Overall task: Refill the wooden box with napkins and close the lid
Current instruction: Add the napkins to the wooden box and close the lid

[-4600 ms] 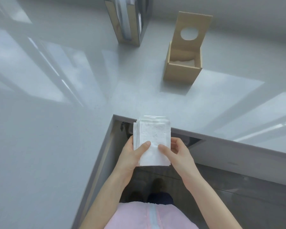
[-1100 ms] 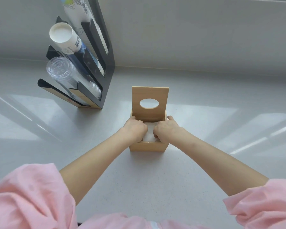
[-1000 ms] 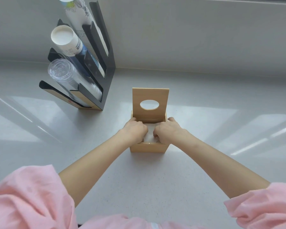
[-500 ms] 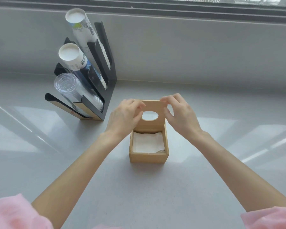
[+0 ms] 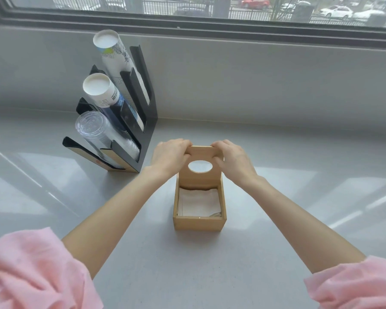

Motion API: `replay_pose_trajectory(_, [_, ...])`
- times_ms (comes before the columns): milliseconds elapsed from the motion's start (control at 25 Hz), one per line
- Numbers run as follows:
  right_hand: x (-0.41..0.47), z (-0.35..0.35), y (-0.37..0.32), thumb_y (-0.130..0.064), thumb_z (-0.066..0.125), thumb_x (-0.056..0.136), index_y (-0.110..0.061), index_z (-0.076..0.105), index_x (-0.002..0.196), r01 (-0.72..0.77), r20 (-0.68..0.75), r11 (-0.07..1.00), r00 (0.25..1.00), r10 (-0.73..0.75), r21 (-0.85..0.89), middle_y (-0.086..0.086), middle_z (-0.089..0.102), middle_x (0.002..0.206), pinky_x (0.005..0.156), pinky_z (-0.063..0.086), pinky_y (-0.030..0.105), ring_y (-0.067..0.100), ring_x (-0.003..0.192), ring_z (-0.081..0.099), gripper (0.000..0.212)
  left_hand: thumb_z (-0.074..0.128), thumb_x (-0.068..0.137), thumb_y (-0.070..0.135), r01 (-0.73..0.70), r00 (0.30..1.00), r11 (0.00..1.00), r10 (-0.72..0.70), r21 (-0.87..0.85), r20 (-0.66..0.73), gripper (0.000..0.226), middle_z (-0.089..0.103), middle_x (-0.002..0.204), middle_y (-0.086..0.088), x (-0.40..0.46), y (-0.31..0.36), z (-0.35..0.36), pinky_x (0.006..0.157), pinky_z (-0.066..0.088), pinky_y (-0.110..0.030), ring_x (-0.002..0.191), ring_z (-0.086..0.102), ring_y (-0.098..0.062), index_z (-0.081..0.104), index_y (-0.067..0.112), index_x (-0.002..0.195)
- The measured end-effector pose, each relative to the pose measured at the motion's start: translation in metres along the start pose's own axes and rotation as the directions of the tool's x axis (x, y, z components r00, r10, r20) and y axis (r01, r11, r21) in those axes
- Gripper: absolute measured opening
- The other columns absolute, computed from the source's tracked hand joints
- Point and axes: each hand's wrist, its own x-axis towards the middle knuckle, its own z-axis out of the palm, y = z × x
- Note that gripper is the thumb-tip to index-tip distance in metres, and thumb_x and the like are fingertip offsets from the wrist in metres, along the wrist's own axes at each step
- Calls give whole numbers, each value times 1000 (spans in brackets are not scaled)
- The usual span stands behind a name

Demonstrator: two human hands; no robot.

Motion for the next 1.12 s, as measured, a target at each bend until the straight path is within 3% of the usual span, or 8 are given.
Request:
replay_pose_trajectory(120, [3, -4, 3, -11, 48, 89, -17, 60, 120, 3, 0, 1000, 1000, -3, 12, 6, 63, 112, 84, 48, 38, 29, 106, 55, 33, 45, 93, 19, 3, 999, 999, -5, -37, -45, 28, 62, 115, -5, 1, 2, -2, 71, 31, -29, 108, 54, -28, 57, 16, 118])
replay_pose_trajectory(240, [3, -5, 6, -11, 47, 91, -16, 65, 116, 6, -55, 999, 998, -4, 49, 10, 67, 106, 86, 48, 42, 30, 101, 57, 31, 46, 93, 21, -13, 994, 998, 7, -59, -106, 24, 64, 110, -5, -1, 4, 2, 69, 30, -28, 101, 57, -29, 59, 15, 112])
replay_pose_trajectory(480, [-19, 5, 13, -13, 50, 94, -15, 68, 113, 84, -95, 991, 993, -74, 105, 6, 72, 106, 84, 49, 39, 27, 99, 63, 26, 49, 94, 24, -35, 981, 978, -5, -207, -192, 26, 70, 114, 1, -22, -2, 15, 80, 43, -31, 106, 61, -25, 66, 19, 113])
replay_pose_trajectory(680, [-51, 26, 29, -14, 55, 92, -15, 70, 112, 189, -80, 973, 980, -179, 135, 1, 71, 116, 89, 52, 37, 21, 105, 66, 24, 56, 85, 24, -157, 954, 954, 80, -254, -290, 24, 75, 103, 1, -57, -12, 43, 71, 54, -32, 91, 71, -23, 74, 19, 100])
replay_pose_trajectory(880, [-72, 51, 40, -20, 53, 87, -14, 72, 106, 282, -133, 958, 953, -273, 56, 1, 72, 114, 81, 59, 35, 18, 106, 68, 28, 51, 81, 25, -227, 942, 962, 177, -150, -285, 29, 76, 98, 1, -75, -18, 72, 71, 55, -23, 91, 72, -15, 75, 16, 94])
replay_pose_trajectory(1040, [-80, 62, 46, -14, 56, 85, -15, 72, 107, 300, -119, 953, 949, -293, 40, -1, 71, 116, 81, 59, 33, 18, 110, 65, 27, 44, 81, 21, -276, 934, 952, 233, -132, -271, 35, 76, 99, -5, -79, -21, 84, 85, 38, -24, 93, 72, -21, 75, 11, 94])
replay_pose_trajectory(1120, [-80, 67, 50, -10, 58, 83, -15, 71, 109, 303, -111, 953, 948, -297, 32, -1, 69, 118, 83, 58, 33, 19, 112, 64, 30, 52, 80, 18, -279, 936, 952, 239, -129, -258, 29, 75, 101, -5, -82, -24, 89, 84, 46, -25, 95, 71, -22, 74, 11, 96])
